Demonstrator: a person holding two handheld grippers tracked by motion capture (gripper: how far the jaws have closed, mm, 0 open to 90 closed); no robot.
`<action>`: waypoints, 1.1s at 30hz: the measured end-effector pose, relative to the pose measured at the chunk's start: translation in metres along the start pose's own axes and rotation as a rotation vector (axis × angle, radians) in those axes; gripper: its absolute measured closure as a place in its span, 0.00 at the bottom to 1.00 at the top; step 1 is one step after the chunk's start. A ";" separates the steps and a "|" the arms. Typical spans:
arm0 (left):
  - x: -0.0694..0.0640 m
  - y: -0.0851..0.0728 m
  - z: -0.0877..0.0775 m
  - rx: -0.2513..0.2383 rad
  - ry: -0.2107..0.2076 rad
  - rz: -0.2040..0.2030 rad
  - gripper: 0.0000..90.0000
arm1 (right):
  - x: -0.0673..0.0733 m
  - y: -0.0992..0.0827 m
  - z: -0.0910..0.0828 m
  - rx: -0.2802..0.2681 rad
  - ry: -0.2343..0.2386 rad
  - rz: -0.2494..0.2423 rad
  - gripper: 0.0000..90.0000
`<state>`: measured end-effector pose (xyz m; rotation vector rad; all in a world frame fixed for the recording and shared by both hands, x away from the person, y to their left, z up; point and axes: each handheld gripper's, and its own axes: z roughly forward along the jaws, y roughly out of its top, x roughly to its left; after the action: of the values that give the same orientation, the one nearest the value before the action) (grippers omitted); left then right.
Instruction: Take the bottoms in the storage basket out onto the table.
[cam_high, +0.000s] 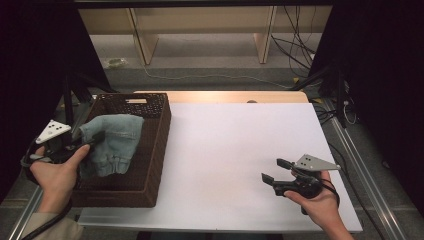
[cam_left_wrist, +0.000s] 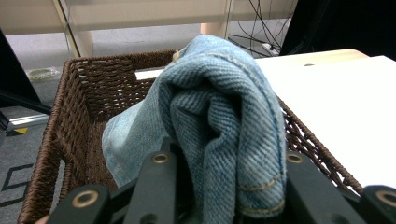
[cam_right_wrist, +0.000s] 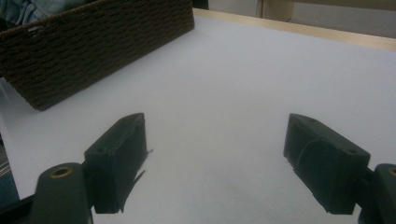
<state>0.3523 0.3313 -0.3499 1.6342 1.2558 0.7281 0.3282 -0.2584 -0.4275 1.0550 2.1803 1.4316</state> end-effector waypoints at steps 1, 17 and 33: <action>0.000 0.000 0.000 0.000 -0.001 0.001 0.78 | 0.000 0.000 0.000 -0.001 0.000 0.001 0.25; -0.002 0.007 0.001 -0.020 -0.006 0.003 0.78 | -0.001 0.000 0.000 -0.001 0.001 0.004 0.25; -0.003 0.012 0.001 -0.036 -0.005 0.000 0.78 | -0.001 0.000 0.000 -0.002 0.002 0.004 0.25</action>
<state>0.3572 0.3276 -0.3395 1.6060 1.2321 0.7421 0.3290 -0.2588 -0.4281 1.0580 2.1788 1.4370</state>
